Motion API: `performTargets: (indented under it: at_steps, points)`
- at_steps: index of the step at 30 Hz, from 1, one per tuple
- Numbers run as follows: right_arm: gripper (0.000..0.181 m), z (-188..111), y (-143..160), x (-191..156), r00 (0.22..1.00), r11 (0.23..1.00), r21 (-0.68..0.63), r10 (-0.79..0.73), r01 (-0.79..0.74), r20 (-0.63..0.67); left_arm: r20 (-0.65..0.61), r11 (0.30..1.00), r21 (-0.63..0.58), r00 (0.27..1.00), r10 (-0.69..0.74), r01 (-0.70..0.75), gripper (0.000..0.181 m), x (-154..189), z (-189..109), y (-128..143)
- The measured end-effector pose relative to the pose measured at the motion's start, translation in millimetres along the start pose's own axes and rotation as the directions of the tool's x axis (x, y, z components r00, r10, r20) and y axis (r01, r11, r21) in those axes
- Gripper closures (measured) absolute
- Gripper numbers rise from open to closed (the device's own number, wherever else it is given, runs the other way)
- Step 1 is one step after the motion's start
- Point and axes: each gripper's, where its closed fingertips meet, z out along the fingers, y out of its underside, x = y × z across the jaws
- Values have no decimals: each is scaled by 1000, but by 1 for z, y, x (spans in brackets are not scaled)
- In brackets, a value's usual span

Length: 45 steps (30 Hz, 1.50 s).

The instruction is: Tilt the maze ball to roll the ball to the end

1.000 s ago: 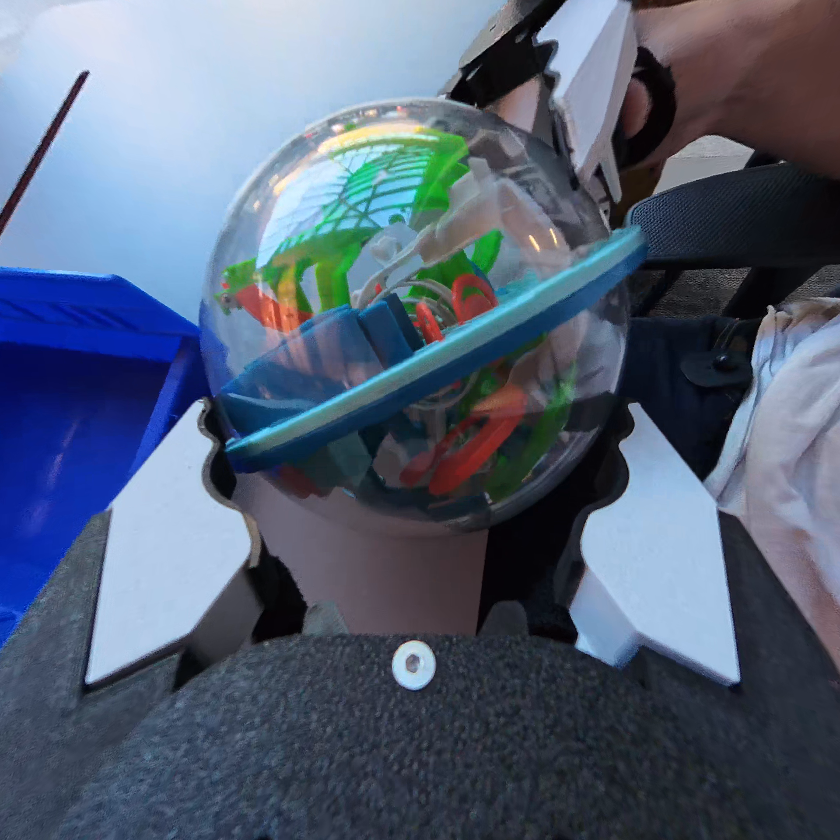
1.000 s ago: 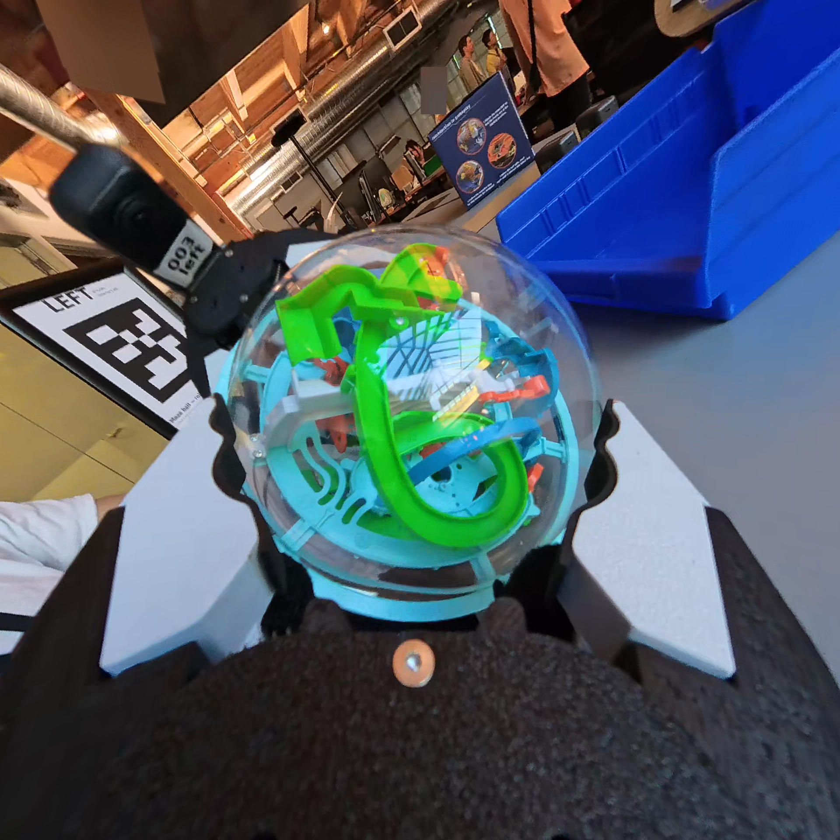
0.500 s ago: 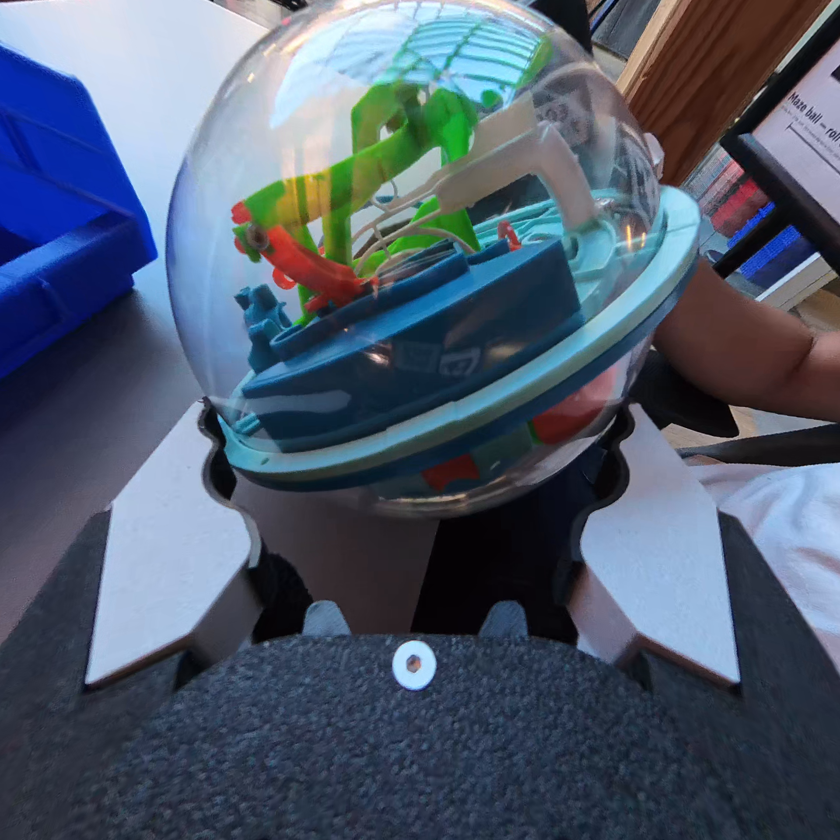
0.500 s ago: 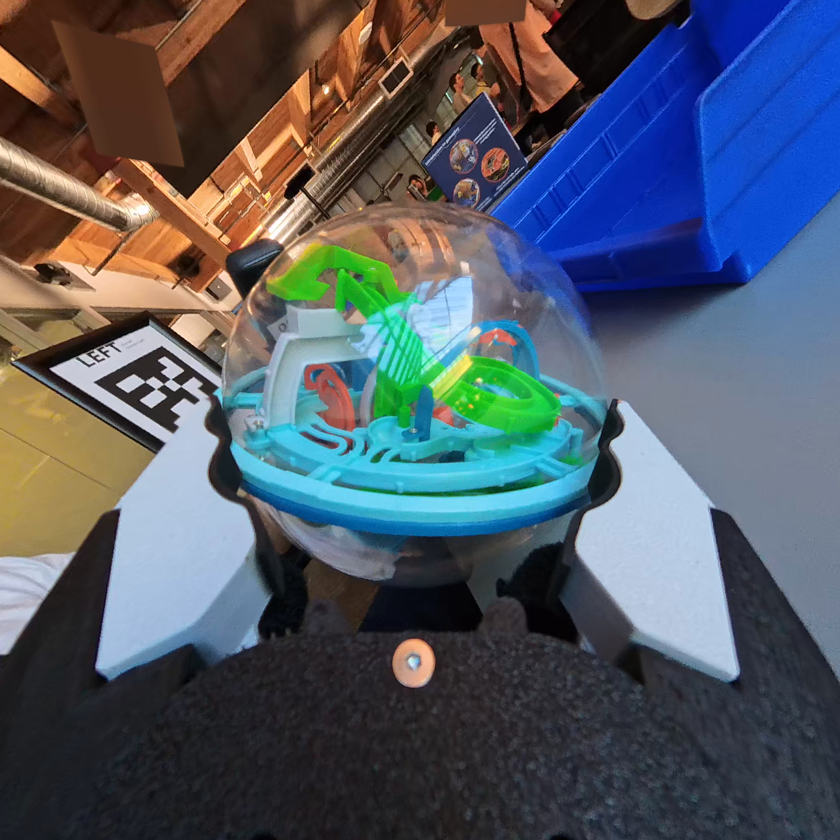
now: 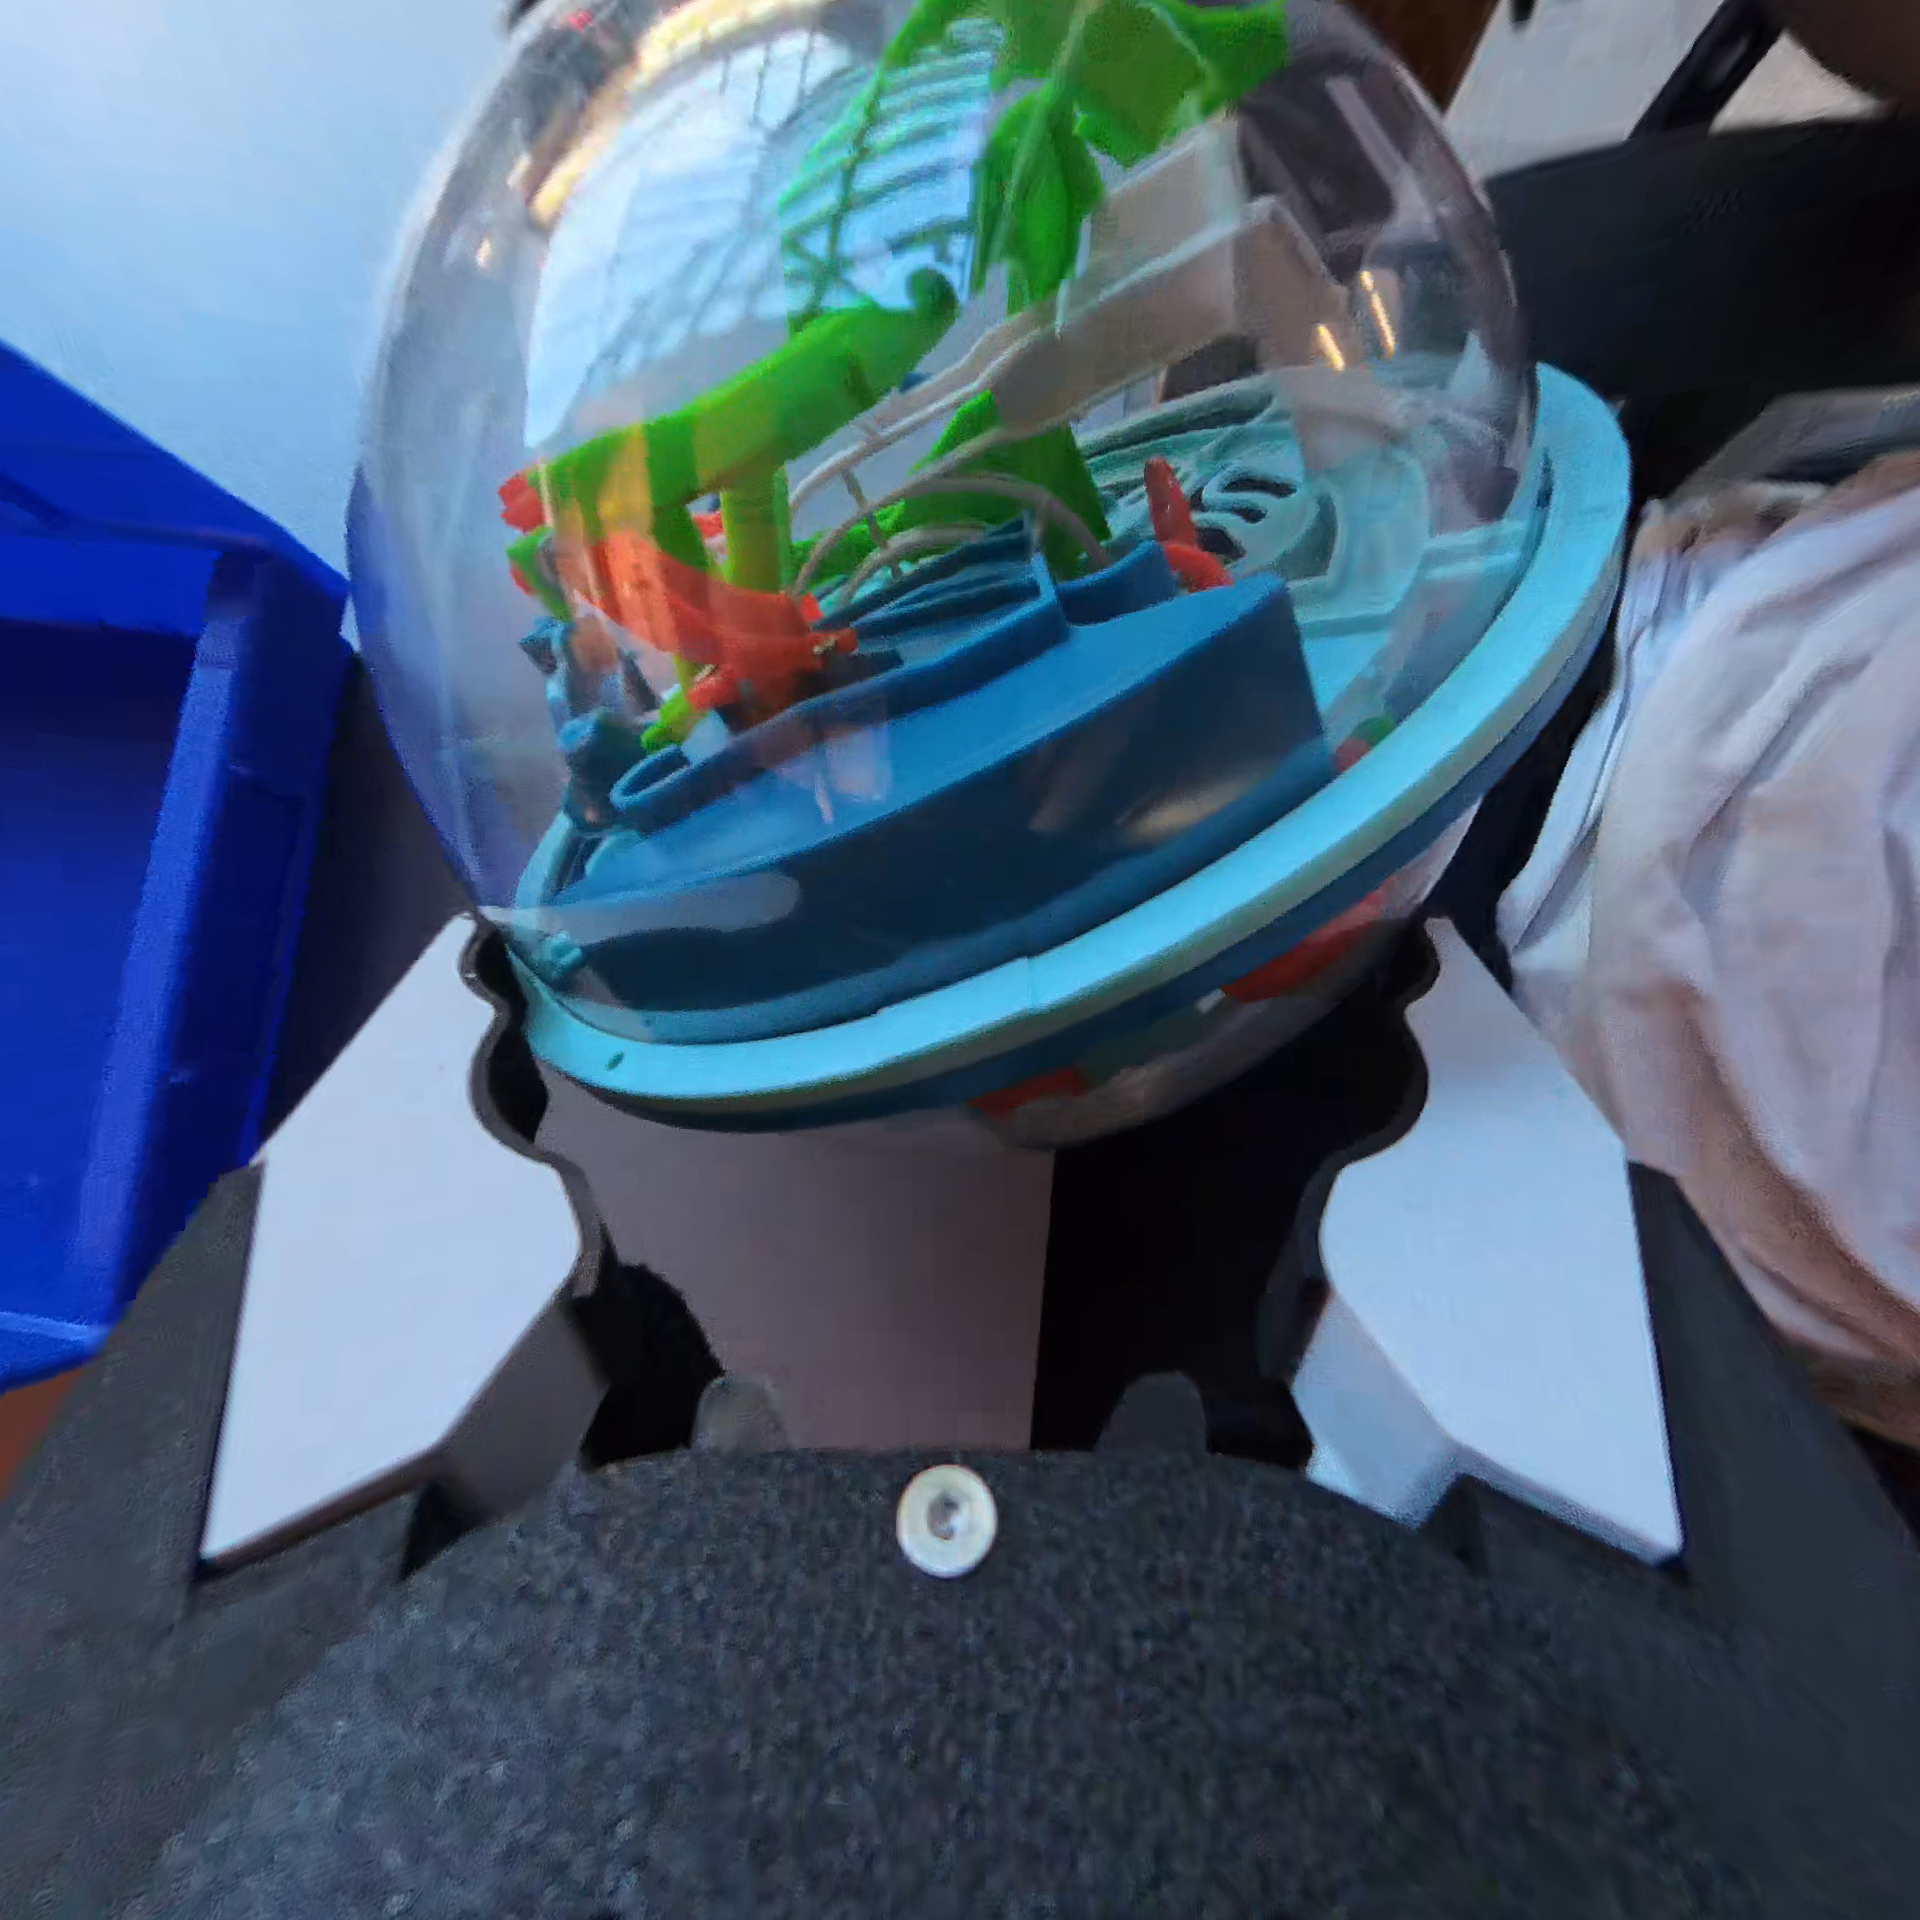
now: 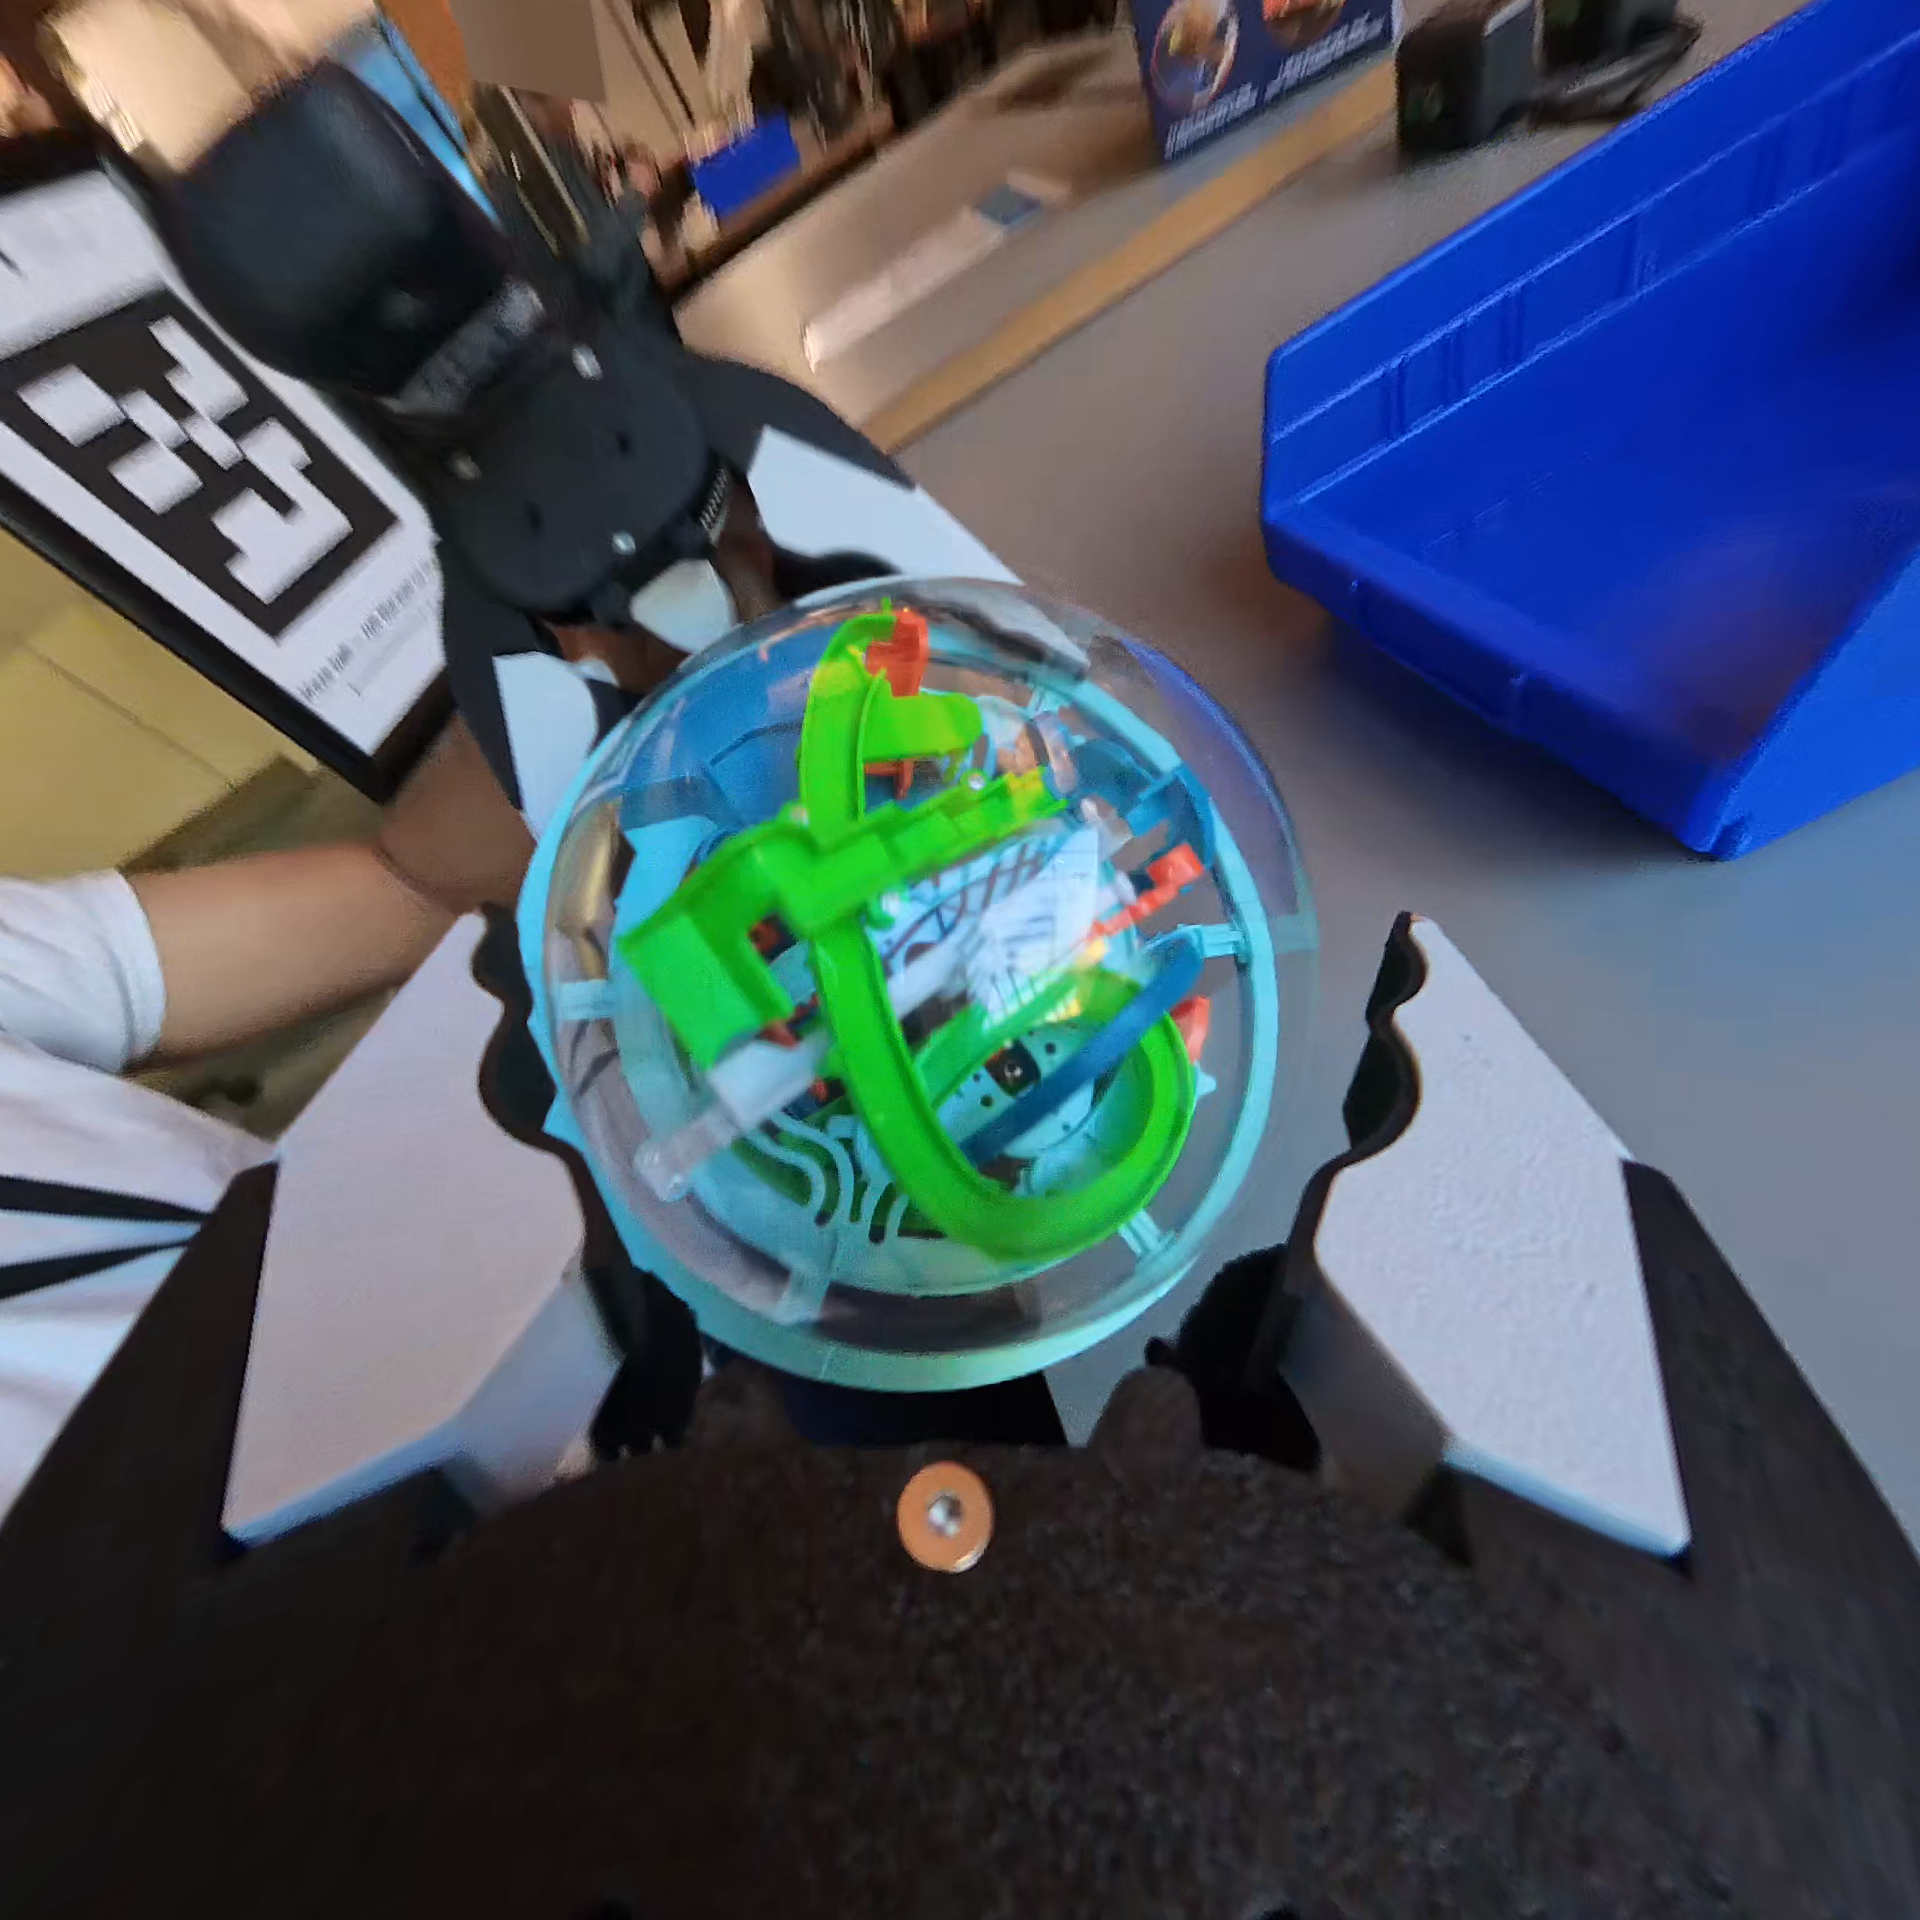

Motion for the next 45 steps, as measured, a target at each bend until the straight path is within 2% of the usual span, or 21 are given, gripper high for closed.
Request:
performTargets:
  at_steps: [2,4,6,9,12,14,17,19,23,25,27,29,30,31,32,37,41,45]
  points:
    - [26,14,8,-1,1000,996,-93,-8,10,19,5,995,-87,998,55,-54,25,-3,1,-5]
    - [26,15,3,5,999,999,-40,20,-19,28,1,985,-163,998,58,-57,24,-9,0,-6]
    - [26,10,3,10,997,998,11,58,-58,52,-22,987,-150,998,58,-61,26,-11,2,-14]
    - [26,2,3,18,989,986,104,122,-131,84,-62,998,-55,998,31,-35,23,-12,6,-27]
    - [26,-2,9,17,980,979,112,156,-170,122,-169,991,128,986,-12,34,22,-6,-2,-46]
    - [26,-4,9,18,979,977,119,165,-179,117,-220,957,267,974,-58,117,22,-9,-16,-56]
    - [27,-6,10,18,981,977,124,159,-172,109,-246,865,433,956,-158,254,22,-20,-40,-49]
    - [27,-6,9,18,982,976,135,157,-170,108,-238,821,477,945,-224,314,22,-19,-39,-30]
    - [27,-4,6,21,977,966,164,182,-198,110,-193,826,416,924,-330,381,22,-3,-1,13]
    - [27,-2,4,23,975,960,182,197,-214,107,-252,805,403,899,-359,435,22,9,13,13]
    - [26,-2,3,23,974,957,194,199,-216,107,-286,770,386,860,-423,508,22,6,27,9]
    - [27,-3,5,22,976,958,195,190,-208,105,-383,742,347,809,-446,573,22,10,39,2]
    - [27,-4,5,22,976,958,197,192,-209,105,-466,737,311,772,-432,600,25,19,40,-3]
    - [27,-6,4,23,974,954,205,202,-220,106,-526,736,269,735,-428,621,38,26,41,-6]
    - [27,-7,3,24,971,950,207,215,-233,110,-529,741,246,727,-438,625,39,28,42,-7]
    - [27,-9,-10,-4,993,962,272,-45,13,112,-328,868,238,877,-350,435,40,33,38,-2]
    - [27,-15,-25,-24,979,942,318,-154,106,131,-175,871,367,944,-281,327,40,20,0,-13]
    - [27,-5,-8,-23,974,964,252,-138,89,182,-82,876,407,966,-247,258,41,13,-24,-10]
